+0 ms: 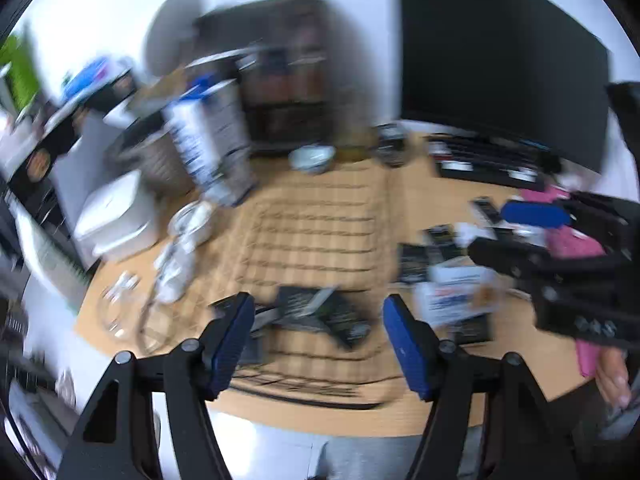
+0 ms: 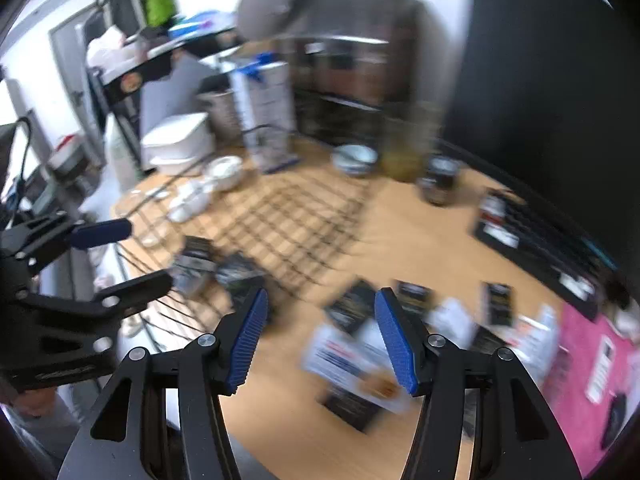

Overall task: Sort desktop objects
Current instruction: 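Open both tools to drop the tissue packs into the basket, then move both open tools back to the pile of packs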

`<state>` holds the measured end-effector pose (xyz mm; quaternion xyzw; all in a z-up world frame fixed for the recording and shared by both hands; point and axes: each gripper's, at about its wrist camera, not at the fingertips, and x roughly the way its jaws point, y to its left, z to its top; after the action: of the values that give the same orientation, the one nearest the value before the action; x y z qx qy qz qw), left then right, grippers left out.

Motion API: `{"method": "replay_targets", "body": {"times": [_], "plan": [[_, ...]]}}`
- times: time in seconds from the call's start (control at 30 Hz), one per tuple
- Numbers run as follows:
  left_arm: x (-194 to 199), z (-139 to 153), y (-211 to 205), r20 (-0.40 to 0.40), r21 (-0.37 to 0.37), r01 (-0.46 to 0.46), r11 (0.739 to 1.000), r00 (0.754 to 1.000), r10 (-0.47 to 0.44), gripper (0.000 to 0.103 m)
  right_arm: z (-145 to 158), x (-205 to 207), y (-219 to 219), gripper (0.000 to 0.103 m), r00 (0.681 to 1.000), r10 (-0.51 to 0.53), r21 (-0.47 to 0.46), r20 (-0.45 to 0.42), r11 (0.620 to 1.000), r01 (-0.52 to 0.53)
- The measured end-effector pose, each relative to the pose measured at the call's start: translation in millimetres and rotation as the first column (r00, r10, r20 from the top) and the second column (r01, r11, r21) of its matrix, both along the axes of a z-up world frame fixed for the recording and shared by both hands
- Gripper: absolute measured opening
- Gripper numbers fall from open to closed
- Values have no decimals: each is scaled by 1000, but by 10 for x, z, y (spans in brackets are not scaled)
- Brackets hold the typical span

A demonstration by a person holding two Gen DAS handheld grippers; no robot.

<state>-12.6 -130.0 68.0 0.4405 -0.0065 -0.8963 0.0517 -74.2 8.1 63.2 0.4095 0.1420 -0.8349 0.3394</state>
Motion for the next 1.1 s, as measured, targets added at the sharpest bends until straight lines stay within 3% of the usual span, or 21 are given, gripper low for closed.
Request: {"method": "replay_targets", "body": {"times": [0.13, 0.33, 0.57, 0.67, 0.83, 1.1], "plan": [[-102, 10, 603, 3, 2, 129, 992, 992, -129, 74, -5, -105, 654, 57, 993, -120, 19, 4, 993, 120], [-395, -418, 1368, 104, -3, 264, 964, 959, -263, 74, -363, -236, 1484, 57, 959, -277, 66, 51, 960, 274], [-513, -867, 1718, 199, -3, 291, 957, 938, -285, 74, -958, -559, 2198, 57, 883, -434, 87, 181, 901, 425], [-536, -989, 1750, 230, -30, 274, 961, 938, -260, 74, -1137, -690, 2274, 57, 855, -477, 105, 203, 879, 465], [-635, -1237, 1597, 292, -46, 219, 975, 936, -197, 74, -1334, -874, 2197, 57, 840, -506, 150, 195, 862, 484], [-744, -1411, 1522, 318, -48, 204, 978, 931, -178, 77, -1464, -1013, 2045, 57, 841, -490, 157, 227, 871, 465]]}}
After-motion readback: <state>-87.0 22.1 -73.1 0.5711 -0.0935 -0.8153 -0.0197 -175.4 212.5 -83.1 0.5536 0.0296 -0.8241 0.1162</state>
